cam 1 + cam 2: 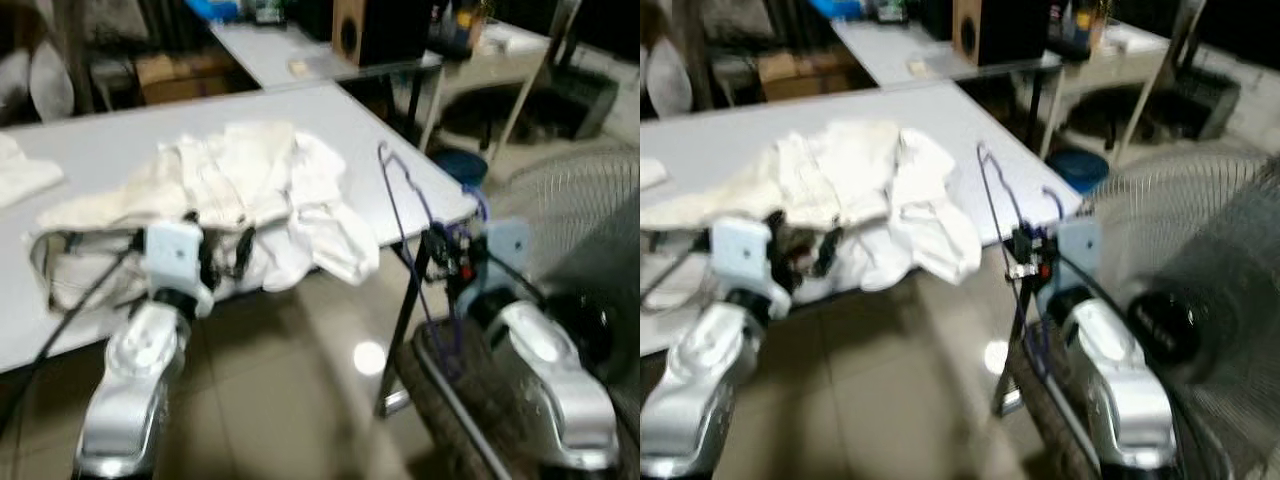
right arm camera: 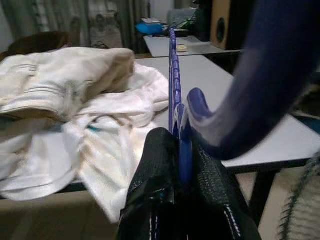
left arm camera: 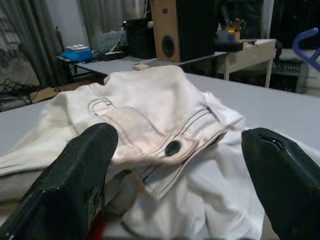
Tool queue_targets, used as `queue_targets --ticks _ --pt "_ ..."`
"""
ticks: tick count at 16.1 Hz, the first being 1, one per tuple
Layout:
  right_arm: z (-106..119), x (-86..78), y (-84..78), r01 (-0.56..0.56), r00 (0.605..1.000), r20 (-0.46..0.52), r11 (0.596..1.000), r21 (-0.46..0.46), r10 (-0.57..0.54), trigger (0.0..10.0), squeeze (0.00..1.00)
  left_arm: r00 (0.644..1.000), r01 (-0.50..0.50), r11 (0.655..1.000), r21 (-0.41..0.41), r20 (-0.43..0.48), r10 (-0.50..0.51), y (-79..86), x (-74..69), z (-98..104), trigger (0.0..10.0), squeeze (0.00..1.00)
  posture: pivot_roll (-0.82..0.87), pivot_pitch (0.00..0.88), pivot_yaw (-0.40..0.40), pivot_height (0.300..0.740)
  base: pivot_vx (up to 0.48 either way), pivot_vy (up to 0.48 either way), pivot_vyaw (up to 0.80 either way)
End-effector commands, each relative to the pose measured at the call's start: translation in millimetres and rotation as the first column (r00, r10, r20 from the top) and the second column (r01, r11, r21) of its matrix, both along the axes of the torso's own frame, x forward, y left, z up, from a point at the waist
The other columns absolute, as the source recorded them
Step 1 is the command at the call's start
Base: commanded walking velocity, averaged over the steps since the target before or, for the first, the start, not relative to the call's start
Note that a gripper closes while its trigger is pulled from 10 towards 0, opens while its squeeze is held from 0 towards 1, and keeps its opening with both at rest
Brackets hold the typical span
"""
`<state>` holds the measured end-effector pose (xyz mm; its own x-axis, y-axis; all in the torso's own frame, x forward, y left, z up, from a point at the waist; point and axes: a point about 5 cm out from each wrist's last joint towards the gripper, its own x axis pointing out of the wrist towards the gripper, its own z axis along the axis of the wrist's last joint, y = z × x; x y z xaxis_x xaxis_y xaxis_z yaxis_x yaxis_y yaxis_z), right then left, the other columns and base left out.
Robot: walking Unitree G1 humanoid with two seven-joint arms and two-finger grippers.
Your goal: Hang hanger
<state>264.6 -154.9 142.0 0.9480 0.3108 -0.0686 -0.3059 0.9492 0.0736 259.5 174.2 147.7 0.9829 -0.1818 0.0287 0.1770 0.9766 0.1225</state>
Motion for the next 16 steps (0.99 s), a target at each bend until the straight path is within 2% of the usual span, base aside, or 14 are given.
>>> queue_targets --ticks 1,2,6,10,12,16 --pt "5.2 1.2 -1.3 -0.003 1.000 0.016 1.000 0.004 0.003 10.0 0.00 1.000 -0.002 1.000 -0.013 0.007 0.002 -2.2 -0.9 -0.3 10.0 0.27 -0.12 0.000 0.008 0.740 0.000 0.000 0.00" --pt "5.4 1.3 -1.2 -0.012 1.000 0.016 1.000 0.002 0.012 10.0 0.00 1.000 -0.009 1.000 -0.030 0.007 0.009 -1.9 -1.1 -0.3 10.0 0.20 -0.12 0.000 0.005 0.740 0.000 0.000 0.00" --pt "6.8 1.6 0.9 -0.048 0.999 0.020 0.999 -0.010 0.048 10.0 0.00 0.999 -0.037 0.999 0.030 0.013 0.037 4.5 1.1 -0.6 10.0 0.20 -0.12 0.000 0.002 0.740 0.000 0.000 0.00" --pt "9.9 2.4 0.5 -0.037 0.999 0.037 0.998 -0.059 0.039 10.0 0.00 0.999 -0.026 0.999 0.020 0.024 0.025 3.6 2.8 0.4 10.0 0.22 -0.13 0.000 0.010 0.740 0.344 0.000 0.00" --pt "9.9 2.7 2.2 -0.044 0.998 0.040 0.997 -0.071 0.047 10.0 0.00 0.999 -0.021 1.000 0.021 0.029 0.021 2.7 3.9 1.5 10.0 0.22 -0.12 0.000 0.010 0.740 0.412 0.000 0.80" --pt "11.9 2.7 4.4 -0.048 0.998 0.050 0.999 -0.005 0.048 10.0 0.00 0.999 -0.023 0.999 0.024 0.038 0.023 6.3 5.7 3.6 10.0 0.22 -0.12 0.000 0.009 0.740 0.417 0.000 0.11"
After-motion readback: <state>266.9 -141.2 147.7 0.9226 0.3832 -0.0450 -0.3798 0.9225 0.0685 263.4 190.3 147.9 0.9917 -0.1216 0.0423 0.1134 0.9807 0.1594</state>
